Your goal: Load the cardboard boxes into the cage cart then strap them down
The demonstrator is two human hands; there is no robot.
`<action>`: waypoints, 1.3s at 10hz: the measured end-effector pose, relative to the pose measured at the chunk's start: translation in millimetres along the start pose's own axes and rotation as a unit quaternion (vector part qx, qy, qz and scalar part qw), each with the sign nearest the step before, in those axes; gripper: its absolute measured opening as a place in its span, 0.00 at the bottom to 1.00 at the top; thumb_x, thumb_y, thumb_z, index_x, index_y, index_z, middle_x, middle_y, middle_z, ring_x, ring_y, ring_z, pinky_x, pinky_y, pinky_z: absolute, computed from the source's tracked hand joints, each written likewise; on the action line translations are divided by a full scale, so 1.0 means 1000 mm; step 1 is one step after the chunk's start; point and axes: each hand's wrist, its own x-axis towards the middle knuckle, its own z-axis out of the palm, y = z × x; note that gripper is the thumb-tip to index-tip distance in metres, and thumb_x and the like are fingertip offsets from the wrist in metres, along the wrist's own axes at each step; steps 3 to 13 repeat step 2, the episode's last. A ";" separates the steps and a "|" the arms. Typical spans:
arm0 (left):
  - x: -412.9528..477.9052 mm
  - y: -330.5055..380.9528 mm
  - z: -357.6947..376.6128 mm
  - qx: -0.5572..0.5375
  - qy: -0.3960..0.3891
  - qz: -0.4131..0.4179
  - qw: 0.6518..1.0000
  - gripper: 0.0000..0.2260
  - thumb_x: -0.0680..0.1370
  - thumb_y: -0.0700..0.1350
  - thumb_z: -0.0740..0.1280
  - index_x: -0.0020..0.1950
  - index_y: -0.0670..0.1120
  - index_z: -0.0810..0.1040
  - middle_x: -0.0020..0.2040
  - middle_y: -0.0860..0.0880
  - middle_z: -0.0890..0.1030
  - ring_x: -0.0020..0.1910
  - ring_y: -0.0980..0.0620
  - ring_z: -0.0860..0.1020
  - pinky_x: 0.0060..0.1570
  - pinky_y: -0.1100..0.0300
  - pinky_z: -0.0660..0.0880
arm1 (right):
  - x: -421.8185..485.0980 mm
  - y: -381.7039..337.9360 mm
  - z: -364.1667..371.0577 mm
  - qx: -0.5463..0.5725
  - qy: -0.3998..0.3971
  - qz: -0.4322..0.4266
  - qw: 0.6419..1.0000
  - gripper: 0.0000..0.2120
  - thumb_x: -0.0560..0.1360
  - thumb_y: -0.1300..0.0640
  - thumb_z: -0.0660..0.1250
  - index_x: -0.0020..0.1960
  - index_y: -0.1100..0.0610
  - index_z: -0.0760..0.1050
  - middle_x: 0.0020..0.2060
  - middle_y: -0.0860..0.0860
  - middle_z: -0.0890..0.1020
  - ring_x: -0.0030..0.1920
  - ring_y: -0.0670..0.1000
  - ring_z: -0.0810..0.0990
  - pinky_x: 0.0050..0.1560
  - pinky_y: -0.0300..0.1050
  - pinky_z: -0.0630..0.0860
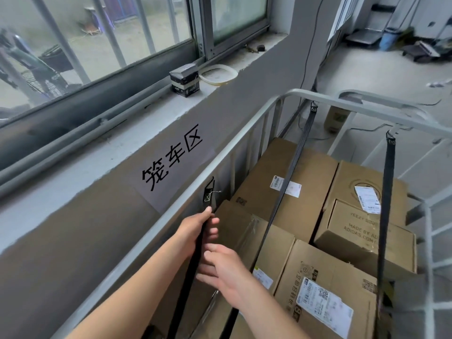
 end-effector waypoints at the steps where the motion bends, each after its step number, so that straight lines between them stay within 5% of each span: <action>1: -0.041 -0.002 -0.008 0.073 0.005 0.009 0.997 0.06 0.81 0.43 0.67 0.50 0.40 0.75 0.38 0.44 0.81 0.27 0.50 0.76 0.26 0.61 0.75 | -0.039 -0.009 -0.002 -0.005 -0.004 0.001 1.000 0.15 0.83 0.63 0.57 0.67 0.55 0.71 0.53 0.54 0.83 0.52 0.54 0.83 0.55 0.48 0.81; 2: -0.084 -0.005 -0.021 0.285 0.061 0.058 0.955 0.10 0.81 0.44 0.68 0.56 0.38 0.76 0.49 0.41 0.80 0.40 0.48 0.80 0.37 0.60 0.76 | -0.082 -0.015 -0.014 0.004 -0.003 -0.013 1.000 0.13 0.82 0.62 0.58 0.65 0.57 0.72 0.52 0.55 0.83 0.53 0.54 0.83 0.54 0.47 0.81; 13: -0.084 -0.005 -0.021 0.285 0.061 0.058 0.955 0.10 0.81 0.44 0.68 0.56 0.38 0.76 0.49 0.41 0.80 0.40 0.48 0.80 0.37 0.60 0.76 | -0.082 -0.015 -0.014 0.004 -0.003 -0.013 1.000 0.13 0.82 0.62 0.58 0.65 0.57 0.72 0.52 0.55 0.83 0.53 0.54 0.83 0.54 0.47 0.81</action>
